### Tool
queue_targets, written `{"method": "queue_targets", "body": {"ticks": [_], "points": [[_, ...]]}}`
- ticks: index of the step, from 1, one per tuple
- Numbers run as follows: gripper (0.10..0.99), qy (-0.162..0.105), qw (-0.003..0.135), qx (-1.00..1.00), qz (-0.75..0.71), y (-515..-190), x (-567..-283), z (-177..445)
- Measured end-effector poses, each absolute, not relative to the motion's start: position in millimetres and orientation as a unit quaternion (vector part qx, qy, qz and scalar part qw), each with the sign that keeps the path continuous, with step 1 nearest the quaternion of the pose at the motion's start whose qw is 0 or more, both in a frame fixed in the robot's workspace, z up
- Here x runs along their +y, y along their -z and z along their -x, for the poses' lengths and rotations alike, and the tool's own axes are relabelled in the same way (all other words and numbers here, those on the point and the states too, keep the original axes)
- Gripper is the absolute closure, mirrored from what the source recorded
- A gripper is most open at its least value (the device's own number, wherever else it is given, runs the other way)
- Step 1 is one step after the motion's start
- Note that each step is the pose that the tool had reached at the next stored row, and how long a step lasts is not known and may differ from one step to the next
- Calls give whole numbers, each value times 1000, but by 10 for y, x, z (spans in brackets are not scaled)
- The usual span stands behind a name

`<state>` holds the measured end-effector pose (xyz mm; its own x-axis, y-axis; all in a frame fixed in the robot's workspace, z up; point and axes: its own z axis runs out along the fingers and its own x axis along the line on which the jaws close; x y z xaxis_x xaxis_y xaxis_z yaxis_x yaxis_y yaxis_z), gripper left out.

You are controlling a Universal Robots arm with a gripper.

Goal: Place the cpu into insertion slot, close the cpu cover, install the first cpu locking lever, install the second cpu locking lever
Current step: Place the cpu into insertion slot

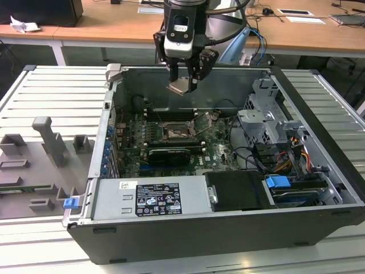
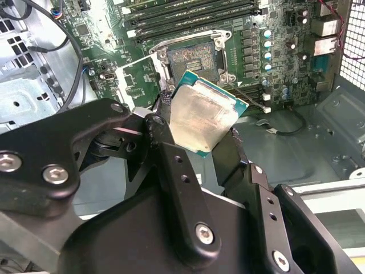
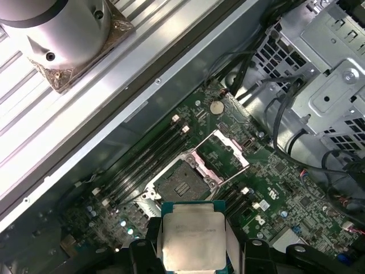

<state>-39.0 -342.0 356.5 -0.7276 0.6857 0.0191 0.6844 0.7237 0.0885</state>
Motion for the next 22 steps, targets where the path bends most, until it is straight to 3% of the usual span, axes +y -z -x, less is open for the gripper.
{"method": "queue_targets", "body": {"ticks": [22], "points": [[553,-44,11,897,-439,-3556,-3420,388]]}}
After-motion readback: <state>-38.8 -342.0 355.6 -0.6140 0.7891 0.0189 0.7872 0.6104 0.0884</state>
